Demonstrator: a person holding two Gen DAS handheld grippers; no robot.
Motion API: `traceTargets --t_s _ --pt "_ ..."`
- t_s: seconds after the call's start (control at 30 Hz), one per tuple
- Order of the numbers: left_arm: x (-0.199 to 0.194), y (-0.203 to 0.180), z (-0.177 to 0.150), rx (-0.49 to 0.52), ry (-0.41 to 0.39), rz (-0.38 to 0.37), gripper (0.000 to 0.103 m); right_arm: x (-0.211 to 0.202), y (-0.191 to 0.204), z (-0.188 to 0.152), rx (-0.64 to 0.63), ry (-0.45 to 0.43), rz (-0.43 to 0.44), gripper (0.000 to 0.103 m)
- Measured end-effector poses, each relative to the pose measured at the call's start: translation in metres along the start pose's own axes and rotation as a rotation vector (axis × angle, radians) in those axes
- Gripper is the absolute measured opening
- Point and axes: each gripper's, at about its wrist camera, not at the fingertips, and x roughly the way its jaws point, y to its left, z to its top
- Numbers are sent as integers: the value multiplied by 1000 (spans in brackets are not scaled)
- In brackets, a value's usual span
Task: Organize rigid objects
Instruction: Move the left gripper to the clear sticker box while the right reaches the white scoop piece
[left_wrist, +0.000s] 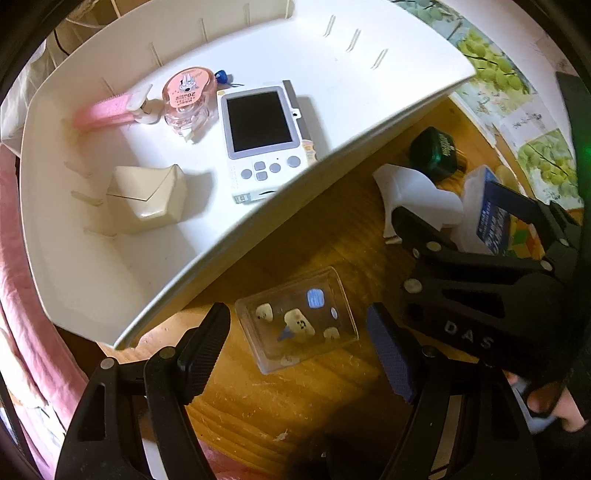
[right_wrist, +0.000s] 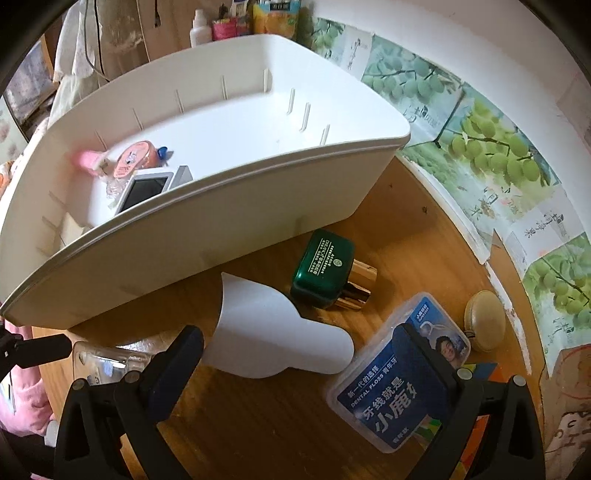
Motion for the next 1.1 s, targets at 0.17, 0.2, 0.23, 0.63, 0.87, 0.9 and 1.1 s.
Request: traceTargets --t_s 0.17,0.2,0.23,0.63,0.87,0.9,1.1 --pt "5 -1 9 -24 17 21 79 4 1 7 -23 63 -5 103" --pt "7 0 11 -39 26 25 78 5 1 9 -26 80 -8 103" --pt "8 0 12 -47 30 28 78 7 1 10 -28 93 -14 103" --pt "13 11 16 -101 56 43 69 22 8 23 -56 195 -77 103" --pt "11 24 10 -93 77 25 68 27 15 23 -107 222 -109 100" --pt "11 27 9 -95 85 22 68 27 15 23 -107 224 -109 100" --pt "9 39 1 -102 105 -3 68 24 19 22 -127 233 -126 91"
